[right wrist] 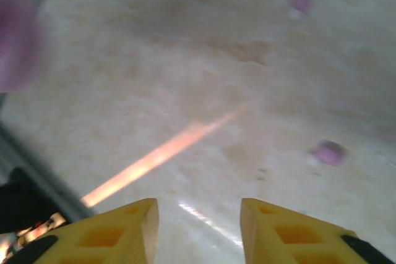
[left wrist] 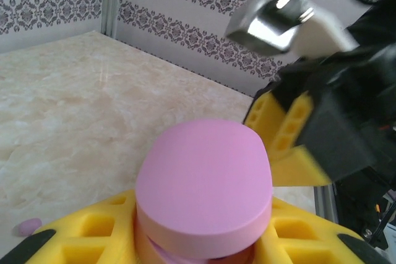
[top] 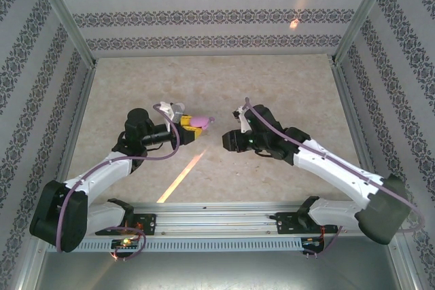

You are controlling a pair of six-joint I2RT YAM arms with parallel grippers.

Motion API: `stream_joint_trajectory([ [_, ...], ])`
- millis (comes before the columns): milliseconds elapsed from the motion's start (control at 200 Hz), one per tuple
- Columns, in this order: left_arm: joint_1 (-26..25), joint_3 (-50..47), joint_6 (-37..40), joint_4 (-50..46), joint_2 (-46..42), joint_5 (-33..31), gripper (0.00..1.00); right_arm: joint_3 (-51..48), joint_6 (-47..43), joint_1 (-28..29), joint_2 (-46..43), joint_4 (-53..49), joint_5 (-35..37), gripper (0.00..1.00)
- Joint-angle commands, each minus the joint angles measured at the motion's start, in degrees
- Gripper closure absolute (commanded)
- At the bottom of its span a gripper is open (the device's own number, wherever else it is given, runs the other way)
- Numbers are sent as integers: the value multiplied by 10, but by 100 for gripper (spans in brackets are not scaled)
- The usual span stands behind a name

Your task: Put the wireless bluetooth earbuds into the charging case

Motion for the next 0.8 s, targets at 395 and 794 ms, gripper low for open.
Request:
stream_joint_trajectory([
  [395, -32, -16, 22, 1, -36, 15, 88, 143, -46, 48, 87, 21, -51, 72],
  [794, -44, -41, 16, 4, -65, -1, 88, 169, -36, 25, 96, 39, -25, 71],
])
